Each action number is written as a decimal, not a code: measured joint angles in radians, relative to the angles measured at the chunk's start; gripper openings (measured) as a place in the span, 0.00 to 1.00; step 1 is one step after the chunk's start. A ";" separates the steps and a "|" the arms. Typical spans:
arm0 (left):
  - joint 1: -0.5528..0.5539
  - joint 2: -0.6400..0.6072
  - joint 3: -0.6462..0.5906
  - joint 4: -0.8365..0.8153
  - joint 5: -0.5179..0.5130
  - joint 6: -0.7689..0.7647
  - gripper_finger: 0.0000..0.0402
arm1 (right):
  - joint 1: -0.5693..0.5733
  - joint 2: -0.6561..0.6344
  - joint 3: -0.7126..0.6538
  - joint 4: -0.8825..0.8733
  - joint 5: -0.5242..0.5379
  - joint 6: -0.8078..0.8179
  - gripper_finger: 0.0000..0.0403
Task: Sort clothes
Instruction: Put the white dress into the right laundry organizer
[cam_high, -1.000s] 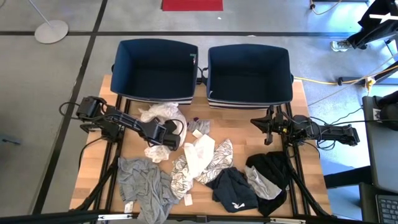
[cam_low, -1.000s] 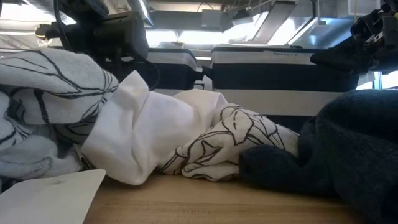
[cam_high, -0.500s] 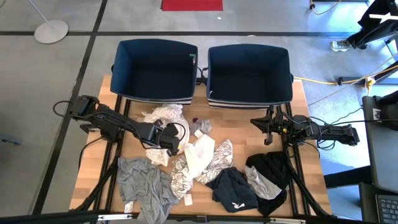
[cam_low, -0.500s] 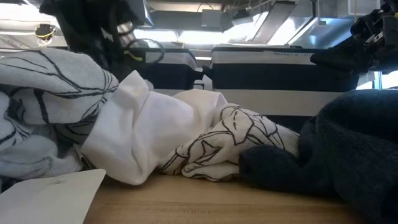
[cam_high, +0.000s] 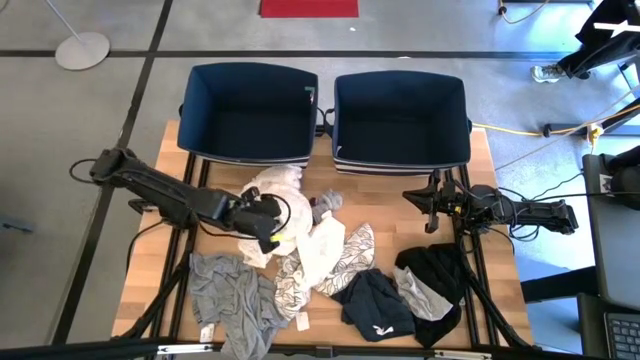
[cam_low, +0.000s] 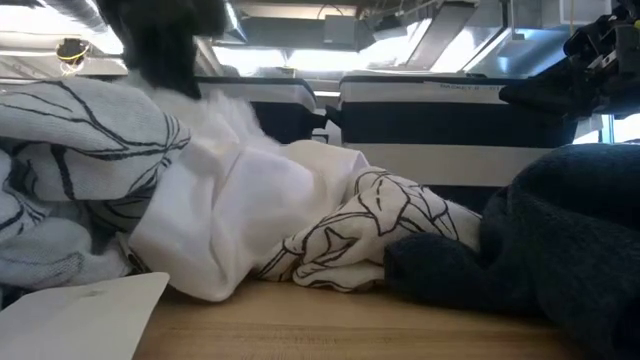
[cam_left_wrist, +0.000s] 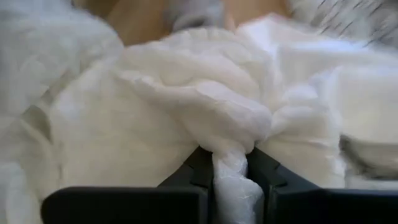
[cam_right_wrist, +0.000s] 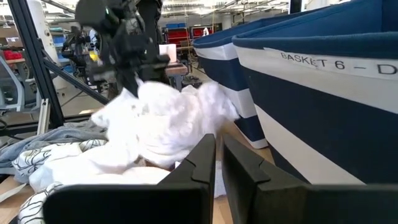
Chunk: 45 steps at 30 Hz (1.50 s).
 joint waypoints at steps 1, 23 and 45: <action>-0.003 -0.020 0.006 0.003 -0.002 0.009 0.09 | 0.000 0.000 0.000 0.000 0.000 0.000 0.07; -0.006 -0.271 0.155 0.063 -0.131 0.302 0.10 | 0.000 0.000 0.000 0.001 0.000 0.000 0.07; 0.134 -0.301 0.389 0.269 -0.214 0.758 0.10 | 0.000 0.000 0.000 0.027 0.019 0.000 0.07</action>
